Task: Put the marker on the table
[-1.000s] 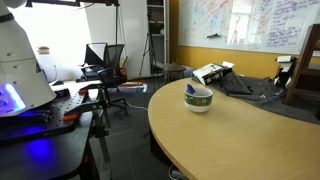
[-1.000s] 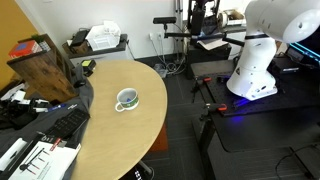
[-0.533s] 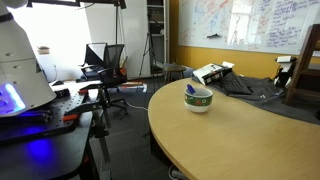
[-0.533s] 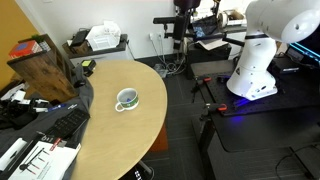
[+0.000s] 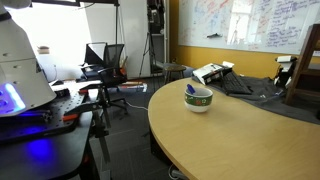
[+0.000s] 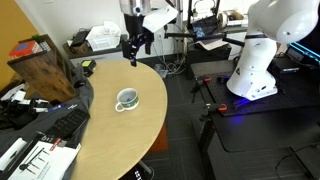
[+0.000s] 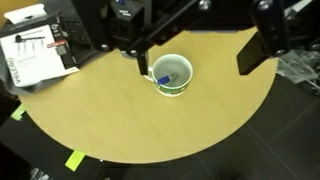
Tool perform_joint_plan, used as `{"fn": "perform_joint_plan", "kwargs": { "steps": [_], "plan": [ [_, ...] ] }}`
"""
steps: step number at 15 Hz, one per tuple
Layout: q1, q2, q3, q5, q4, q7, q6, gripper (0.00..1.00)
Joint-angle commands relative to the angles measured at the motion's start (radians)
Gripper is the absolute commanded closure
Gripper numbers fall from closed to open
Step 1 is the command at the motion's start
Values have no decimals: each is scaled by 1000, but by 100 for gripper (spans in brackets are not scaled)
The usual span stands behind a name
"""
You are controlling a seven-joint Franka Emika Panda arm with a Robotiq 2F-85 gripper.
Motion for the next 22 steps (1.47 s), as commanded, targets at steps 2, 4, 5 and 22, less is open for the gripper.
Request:
{"fn": "perform_joint_plan", "kwargs": {
  "steps": [2,4,5,22],
  "plan": [
    [40,305,-83,-79,221,150,22,0],
    [70,419,-138,-42,294,126,28,0],
    [86,468,-163,-33,327,124,28,0],
    [112,697,-279,242,470,29,46,0]
  ]
}}
